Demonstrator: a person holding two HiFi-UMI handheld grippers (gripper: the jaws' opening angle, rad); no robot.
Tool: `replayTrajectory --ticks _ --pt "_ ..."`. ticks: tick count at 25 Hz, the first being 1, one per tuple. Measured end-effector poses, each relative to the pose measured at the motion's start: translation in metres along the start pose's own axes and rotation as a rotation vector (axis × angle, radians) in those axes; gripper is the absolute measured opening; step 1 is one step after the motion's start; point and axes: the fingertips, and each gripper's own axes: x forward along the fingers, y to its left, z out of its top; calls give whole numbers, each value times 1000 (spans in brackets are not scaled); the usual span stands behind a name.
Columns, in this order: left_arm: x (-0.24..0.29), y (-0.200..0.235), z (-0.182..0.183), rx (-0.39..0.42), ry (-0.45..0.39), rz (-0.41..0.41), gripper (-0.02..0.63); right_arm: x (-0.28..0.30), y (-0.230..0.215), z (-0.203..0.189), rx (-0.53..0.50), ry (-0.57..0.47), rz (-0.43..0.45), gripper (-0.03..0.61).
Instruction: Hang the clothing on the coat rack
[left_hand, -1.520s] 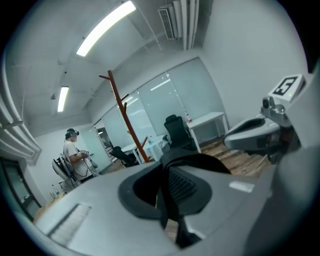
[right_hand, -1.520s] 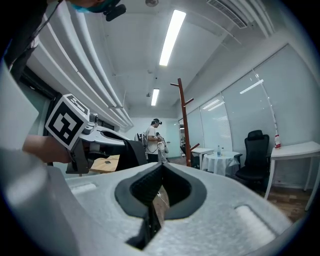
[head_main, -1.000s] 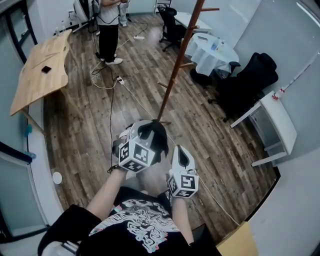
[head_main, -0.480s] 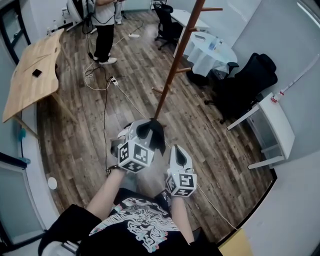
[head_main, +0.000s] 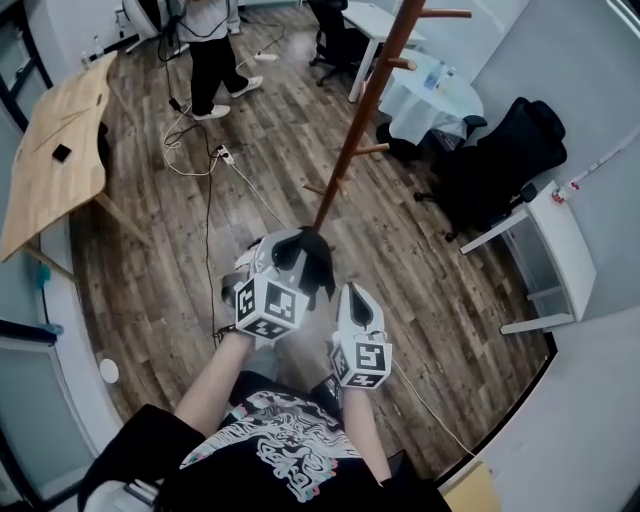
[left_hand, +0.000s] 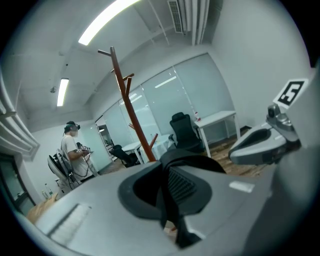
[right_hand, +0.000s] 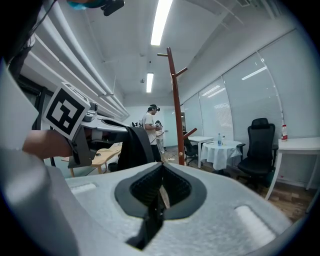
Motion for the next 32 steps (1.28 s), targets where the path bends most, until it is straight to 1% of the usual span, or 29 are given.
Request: replayTrajectory --ticks 11,13,16,21,22,23,24,29,32 --pt "69 25 11 33 -19 -71 9 62 -24 8 19 -3 -40 2" --pt "81 27 13 19 -25 -90 9 72 -31 12 28 -20 -49 2" --pt "95 37 15 -32 -40 -119 9 86 -38 21 32 -61 -65 2" --pt "113 43 15 -42 -41 -146 9 99 -45 23 36 -72 -83 2" --pt "115 43 15 -41 -43 -151 9 102 -46 22 46 -72 -84 12" --pt "118 44 15 -39 -46 -156 9 106 -48 20 57 -71 -83 60" --pt "120 45 15 -37 -49 -161 9 110 -48 19 65 -71 -82 72" --pt "125 52 11 -41 -54 -181 9 125 -38 19 51 -64 -66 74" --pt "127 54 13 -50 -66 -192 9 130 -35 21 35 -55 -67 94"
